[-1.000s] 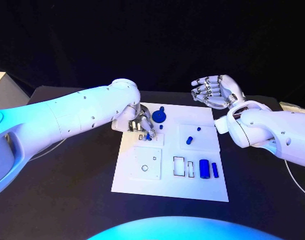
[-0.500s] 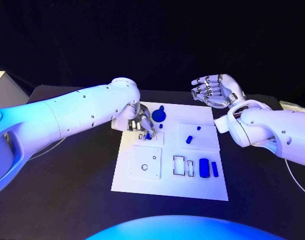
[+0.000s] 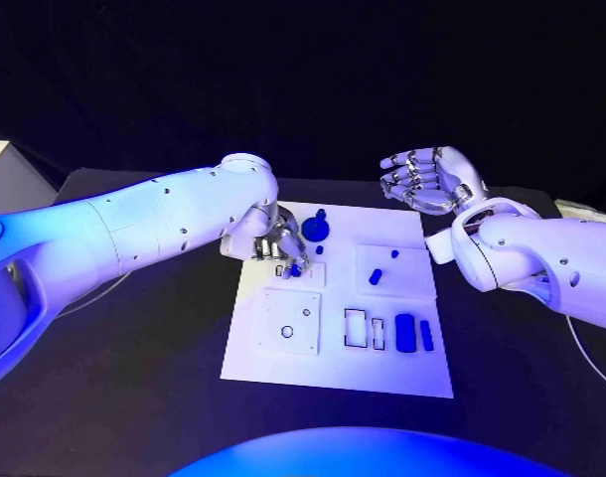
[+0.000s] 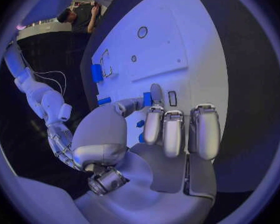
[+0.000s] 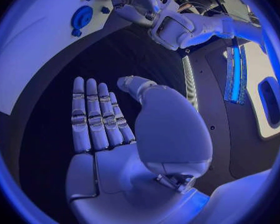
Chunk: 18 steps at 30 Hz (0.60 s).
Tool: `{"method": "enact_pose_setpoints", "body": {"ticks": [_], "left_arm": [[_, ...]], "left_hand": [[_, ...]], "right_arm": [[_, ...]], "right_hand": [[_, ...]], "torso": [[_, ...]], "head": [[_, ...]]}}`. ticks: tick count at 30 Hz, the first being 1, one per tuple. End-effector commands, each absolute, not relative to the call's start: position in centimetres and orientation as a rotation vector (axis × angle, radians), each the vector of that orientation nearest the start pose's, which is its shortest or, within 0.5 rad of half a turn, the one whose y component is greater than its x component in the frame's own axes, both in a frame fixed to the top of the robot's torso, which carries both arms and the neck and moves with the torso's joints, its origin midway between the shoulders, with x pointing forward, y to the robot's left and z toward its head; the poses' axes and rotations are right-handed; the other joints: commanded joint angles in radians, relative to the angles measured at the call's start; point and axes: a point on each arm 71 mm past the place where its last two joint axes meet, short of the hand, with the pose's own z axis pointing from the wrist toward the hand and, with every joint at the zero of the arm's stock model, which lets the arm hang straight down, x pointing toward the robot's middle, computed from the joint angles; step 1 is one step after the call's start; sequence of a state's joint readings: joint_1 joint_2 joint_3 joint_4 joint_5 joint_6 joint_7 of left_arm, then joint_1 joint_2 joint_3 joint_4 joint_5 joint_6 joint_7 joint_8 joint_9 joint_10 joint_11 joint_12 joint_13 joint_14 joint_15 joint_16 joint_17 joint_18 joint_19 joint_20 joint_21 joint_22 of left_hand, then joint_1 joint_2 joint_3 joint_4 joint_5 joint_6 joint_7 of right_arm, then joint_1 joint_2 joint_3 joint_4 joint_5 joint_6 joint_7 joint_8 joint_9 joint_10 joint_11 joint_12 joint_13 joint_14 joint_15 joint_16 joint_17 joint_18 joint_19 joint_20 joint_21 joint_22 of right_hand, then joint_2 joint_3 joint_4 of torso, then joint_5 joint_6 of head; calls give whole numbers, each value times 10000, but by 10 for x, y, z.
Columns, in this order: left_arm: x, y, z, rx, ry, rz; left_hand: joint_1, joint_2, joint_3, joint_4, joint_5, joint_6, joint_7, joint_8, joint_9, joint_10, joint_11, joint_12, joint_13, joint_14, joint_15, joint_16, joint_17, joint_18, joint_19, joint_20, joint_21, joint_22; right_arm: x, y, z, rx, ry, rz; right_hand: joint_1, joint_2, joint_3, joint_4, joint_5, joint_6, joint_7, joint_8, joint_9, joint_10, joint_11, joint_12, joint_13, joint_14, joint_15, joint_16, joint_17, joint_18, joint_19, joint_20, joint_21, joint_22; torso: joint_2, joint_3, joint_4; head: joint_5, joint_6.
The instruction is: Assemble the parts on the task board
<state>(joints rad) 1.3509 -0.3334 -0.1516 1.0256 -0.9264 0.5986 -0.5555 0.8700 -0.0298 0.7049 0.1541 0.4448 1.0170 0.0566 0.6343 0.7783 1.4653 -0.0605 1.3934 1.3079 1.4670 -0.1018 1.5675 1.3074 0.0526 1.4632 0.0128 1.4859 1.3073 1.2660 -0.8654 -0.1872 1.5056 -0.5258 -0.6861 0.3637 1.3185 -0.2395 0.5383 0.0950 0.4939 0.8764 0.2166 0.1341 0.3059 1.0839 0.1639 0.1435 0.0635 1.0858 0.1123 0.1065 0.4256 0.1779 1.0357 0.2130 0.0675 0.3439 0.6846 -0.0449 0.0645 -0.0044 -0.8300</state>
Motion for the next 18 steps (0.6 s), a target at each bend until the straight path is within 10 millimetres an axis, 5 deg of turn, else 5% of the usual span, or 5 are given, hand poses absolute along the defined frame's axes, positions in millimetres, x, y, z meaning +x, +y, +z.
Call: {"method": "enact_pose_setpoints", "body": {"ticks": [1, 18], "left_arm": [[533, 89, -222, 1878, 27153, -3156], [536, 93, -223, 1588, 27354, -3238]], "left_hand": [[61, 241, 1090, -1169, -279, 680, -592, -48, -21, 287, -59, 38, 139, 1038, -63, 33, 2634, -157, 121, -43, 40, 1192], [15, 399, 1218, -1187, -432, 679, -593, -77, -39, 282, -61, 25, 137, 1038, -65, 33, 2634, -159, 128, -45, 43, 1203]], "right_arm": [[486, -234, -183, 5627, 13604, 10717], [485, -233, -183, 5608, 13644, 10758]], "right_hand": [[-55, 22, 16, -63, 95, 4, 191, -54, -14, 8, 38, -64, -6, -25, 49, -65, -23, 38, -30, 60, -36, -38], [-69, 26, 40, -131, 363, 27, 194, -92, -21, 20, 42, -106, -7, -8, 55, -118, -118, 39, -16, 65, -25, -208]], "torso": [[-5, -4, -2], [6, 3, -3]], "head": [[0, 0], [-12, -5]]}}
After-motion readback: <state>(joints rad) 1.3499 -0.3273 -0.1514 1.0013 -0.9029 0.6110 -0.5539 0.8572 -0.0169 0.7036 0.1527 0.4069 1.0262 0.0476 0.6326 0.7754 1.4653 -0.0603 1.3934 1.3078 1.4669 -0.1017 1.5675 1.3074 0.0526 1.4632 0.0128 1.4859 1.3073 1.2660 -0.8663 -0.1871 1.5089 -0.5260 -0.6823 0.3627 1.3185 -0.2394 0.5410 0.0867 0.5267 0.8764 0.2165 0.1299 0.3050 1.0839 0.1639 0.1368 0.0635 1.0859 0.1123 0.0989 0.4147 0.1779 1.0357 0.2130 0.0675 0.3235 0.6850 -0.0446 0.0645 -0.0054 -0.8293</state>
